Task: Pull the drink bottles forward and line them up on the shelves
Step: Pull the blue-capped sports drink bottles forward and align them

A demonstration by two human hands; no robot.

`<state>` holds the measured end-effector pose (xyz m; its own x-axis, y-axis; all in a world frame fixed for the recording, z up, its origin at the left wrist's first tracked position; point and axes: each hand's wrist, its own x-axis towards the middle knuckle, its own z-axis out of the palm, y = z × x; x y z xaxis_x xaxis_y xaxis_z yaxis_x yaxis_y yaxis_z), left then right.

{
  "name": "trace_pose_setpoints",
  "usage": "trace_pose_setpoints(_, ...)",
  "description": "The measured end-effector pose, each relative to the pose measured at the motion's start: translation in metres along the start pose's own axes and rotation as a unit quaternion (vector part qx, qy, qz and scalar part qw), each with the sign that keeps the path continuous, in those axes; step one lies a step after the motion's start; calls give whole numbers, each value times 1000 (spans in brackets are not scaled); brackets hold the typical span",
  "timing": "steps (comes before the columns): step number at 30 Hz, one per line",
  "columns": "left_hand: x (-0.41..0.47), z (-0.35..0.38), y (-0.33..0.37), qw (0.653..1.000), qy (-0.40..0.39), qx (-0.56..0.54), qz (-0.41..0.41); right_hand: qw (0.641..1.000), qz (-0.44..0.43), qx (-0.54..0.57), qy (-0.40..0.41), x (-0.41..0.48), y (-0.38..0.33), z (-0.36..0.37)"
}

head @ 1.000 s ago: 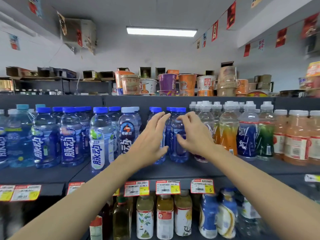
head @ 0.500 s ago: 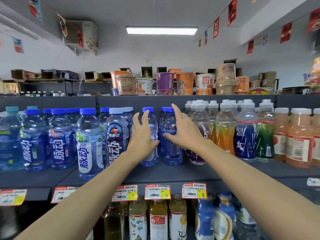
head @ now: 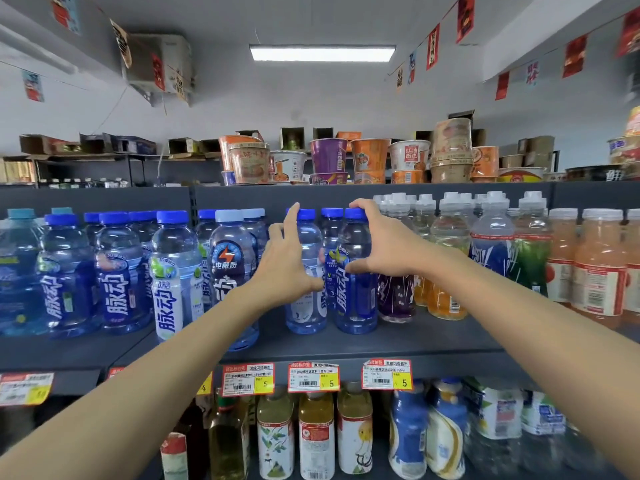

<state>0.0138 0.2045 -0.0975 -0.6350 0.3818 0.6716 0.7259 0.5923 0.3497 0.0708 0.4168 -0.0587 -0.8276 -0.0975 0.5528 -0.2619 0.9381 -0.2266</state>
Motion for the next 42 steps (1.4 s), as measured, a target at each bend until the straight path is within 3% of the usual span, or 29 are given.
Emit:
trace_pose_setpoints(4, 8, -11, 6, 999, -31, -16, 6, 998, -8, -65, 16, 0, -2, -8)
trace_pose_setpoints(9, 14, -12, 11, 999, -24, 45, 7, 991, -21, -123, 53, -1, -4, -7)
trace_pose_setpoints(12, 19, -21, 7, 999, -45, 6, 7, 995, -15, -84, 61, -1, -4, -6)
trace_pose_setpoints(18, 31, -42, 8, 984, -164, -67, -30, 994, 8, 98, -38, -2, 5, -19)
trace_pose_setpoints(23, 21, -33, 8, 975, -171, -136, -27, 993, 2, 109, -43, -7, 11, -14)
trace_pose_setpoints(31, 9, -16, 12, 993, -75, 40, 87, 998, -50, 18, -19, -13, 12, 4)
trace_pose_setpoints(42, 11, -29, 24, 990, -110, 85, 35, 999, -35, -24, 20, -17, 4, 1)
